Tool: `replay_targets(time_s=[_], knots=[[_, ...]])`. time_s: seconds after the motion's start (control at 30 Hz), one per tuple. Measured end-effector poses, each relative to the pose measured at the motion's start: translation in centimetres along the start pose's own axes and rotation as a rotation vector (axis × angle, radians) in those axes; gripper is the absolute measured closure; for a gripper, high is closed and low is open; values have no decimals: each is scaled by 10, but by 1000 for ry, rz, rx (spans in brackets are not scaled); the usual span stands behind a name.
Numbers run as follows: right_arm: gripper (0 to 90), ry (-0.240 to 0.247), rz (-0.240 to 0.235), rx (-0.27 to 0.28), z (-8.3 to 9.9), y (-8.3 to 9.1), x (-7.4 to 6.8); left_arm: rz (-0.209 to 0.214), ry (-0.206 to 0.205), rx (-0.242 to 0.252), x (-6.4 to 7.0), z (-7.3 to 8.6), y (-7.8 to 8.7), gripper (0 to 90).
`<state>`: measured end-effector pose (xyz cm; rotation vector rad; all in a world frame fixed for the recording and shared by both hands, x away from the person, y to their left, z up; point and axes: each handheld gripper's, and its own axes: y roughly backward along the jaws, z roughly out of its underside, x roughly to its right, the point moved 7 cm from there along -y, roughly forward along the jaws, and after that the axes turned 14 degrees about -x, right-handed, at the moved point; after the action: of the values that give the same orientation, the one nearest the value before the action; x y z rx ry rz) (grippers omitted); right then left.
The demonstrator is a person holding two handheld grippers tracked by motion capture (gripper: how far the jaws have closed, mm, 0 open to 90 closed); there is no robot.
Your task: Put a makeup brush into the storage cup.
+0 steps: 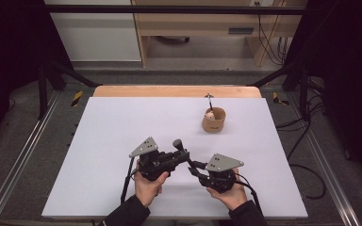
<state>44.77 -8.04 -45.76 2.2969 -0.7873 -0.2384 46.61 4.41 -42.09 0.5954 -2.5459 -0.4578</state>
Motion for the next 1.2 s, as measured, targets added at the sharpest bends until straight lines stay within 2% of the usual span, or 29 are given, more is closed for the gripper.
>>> replay_targets(time_s=[0.2,0.4,0.57,0.83,1.2], knots=[[581,-30,10,20,-3,4,3,-25,-9,-6,-1,1,-1,770],[562,-44,0,43,-8,7,1,-35,-20,-18,2,2,-5,770],[599,-55,-13,42,-11,6,0,-38,-27,-25,4,4,-7,770],[718,-67,-28,38,-12,5,1,-49,-46,-35,6,5,-9,770],[760,-75,-39,36,-12,3,0,-53,-63,-51,10,7,-13,771]])
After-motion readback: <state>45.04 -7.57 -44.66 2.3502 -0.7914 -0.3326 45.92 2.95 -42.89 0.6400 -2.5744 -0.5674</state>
